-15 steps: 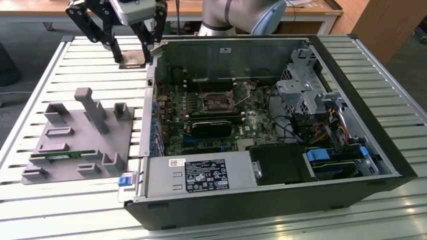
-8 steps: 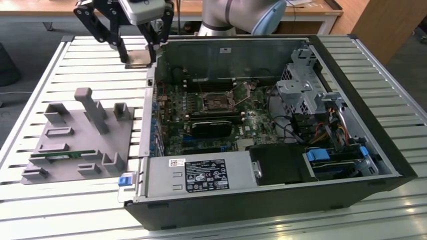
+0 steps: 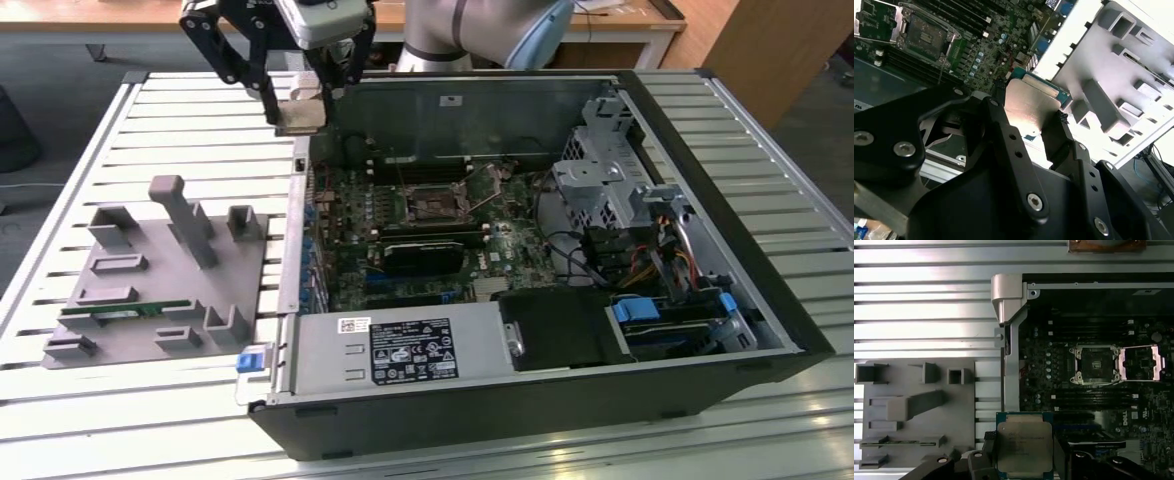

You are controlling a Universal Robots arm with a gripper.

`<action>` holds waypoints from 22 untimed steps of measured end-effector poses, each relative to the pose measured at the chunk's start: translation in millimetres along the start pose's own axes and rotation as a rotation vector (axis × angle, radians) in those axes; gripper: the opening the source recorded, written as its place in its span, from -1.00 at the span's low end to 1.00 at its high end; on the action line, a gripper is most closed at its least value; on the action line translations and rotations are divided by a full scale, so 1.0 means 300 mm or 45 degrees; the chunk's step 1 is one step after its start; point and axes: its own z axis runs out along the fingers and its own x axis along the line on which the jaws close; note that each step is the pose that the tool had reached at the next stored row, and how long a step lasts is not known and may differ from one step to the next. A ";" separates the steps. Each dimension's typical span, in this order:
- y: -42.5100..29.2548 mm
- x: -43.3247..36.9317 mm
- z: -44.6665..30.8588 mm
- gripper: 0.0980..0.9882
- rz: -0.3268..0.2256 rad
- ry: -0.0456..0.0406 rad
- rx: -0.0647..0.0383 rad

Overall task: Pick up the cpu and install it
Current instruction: 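Pick up the cpu and move it towards the insertion slot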

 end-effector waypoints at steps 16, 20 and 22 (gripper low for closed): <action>0.020 -0.119 0.005 -0.01 0.000 0.000 0.000; 0.022 -0.146 0.006 -0.01 0.000 0.000 0.000; 0.022 -0.159 0.006 -0.01 0.000 0.000 0.000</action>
